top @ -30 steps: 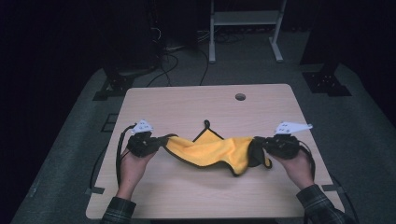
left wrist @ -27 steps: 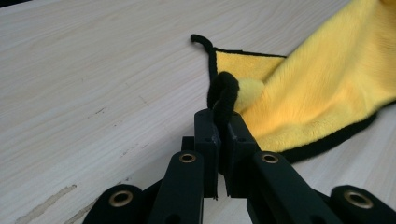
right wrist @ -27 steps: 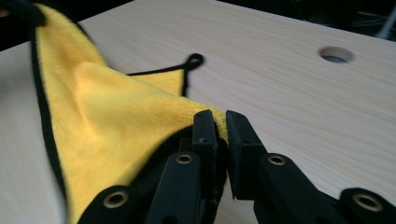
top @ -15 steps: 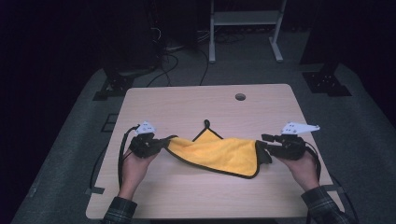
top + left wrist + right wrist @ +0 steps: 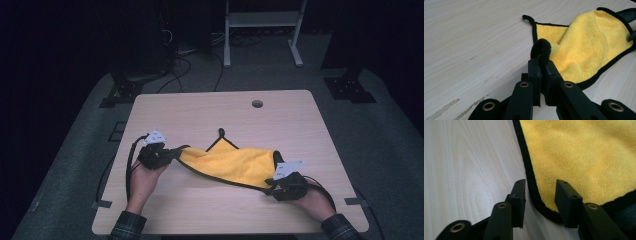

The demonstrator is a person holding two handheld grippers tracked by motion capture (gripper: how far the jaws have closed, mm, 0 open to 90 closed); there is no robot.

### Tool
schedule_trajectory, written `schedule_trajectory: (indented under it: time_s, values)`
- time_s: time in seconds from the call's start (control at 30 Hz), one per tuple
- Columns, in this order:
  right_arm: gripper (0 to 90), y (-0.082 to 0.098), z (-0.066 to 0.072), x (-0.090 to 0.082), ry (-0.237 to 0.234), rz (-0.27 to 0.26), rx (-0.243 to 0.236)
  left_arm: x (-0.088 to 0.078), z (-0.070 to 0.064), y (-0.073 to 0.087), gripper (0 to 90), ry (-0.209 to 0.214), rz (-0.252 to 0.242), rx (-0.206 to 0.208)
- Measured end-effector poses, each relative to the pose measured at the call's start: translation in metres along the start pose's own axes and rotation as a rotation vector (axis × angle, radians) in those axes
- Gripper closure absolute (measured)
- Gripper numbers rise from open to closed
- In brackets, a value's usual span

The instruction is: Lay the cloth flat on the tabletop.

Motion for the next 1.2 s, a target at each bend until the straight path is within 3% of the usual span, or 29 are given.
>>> schedule_trajectory:
  time_s: [0.07,0.1,0.13,0.27,0.3,0.37,0.4,0.47,0.53,0.57,0.93,1.0,1.2]
  values:
    - [71.9,0.002,0.0,0.001,0.009,0.003,-0.002,0.0,0.001,0.0,85.2,0.0,-0.001,-0.004]
    - [71.9,0.002,0.0,0.001,0.009,0.003,-0.002,0.0,0.001,0.001,85.2,0.0,-0.002,-0.005]
    - [80.0,0.002,-0.001,0.001,0.02,0.002,0.001,-0.001,0.001,0.001,85.3,0.0,-0.001,-0.006]
    - [85.2,0.002,-0.002,0.0,0.019,0.011,0.0,-0.002,0.0,0.0,85.3,0.0,-0.007,-0.004]
    - [89.2,-0.001,-0.004,-0.004,0.026,-0.007,0.005,-0.005,0.0,-0.001,85.3,-0.001,-0.018,0.0]
    - [89.3,-0.007,-0.01,-0.015,0.041,-0.058,0.022,-0.01,0.0,-0.005,85.3,0.002,-0.036,-0.004]
    - [89.3,-0.007,-0.01,-0.015,0.041,-0.058,0.022,-0.01,0.0,-0.005,85.3,0.002,-0.036,-0.004]
    - [89.5,-0.019,-0.023,-0.037,0.073,-0.162,0.072,-0.015,-0.001,-0.01,85.4,0.004,-0.064,-0.006]
    - [89.5,-0.021,-0.026,-0.041,0.077,-0.183,0.079,-0.019,-0.002,-0.012,85.4,0.002,-0.073,0.0]
    - [89.6,-0.026,-0.034,-0.051,0.086,-0.231,0.106,-0.022,-0.004,-0.014,85.3,0.004,-0.083,0.0]
    - [89.8,-0.042,-0.052,-0.078,0.115,-0.351,0.141,-0.026,-0.015,-0.025,85.4,0.02,-0.116,0.018]
    - [89.9,-0.047,-0.055,-0.084,0.117,-0.387,0.153,-0.029,-0.018,-0.028,85.5,0.025,-0.129,0.021]
    - [90.0,-0.059,-0.067,-0.095,0.156,-0.417,0.156,-0.033,-0.023,-0.048,85.5,0.025,-0.172,0.038]
Point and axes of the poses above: each handheld gripper's, and its own axes: x roughly forward along the jaws, y roughly out of its underside, z roughly to its left, the point moved 6 cm from there along x, roughly forward along the jaws, and after that the axes turned 5 degrees about -x, right-handed, at the moved point
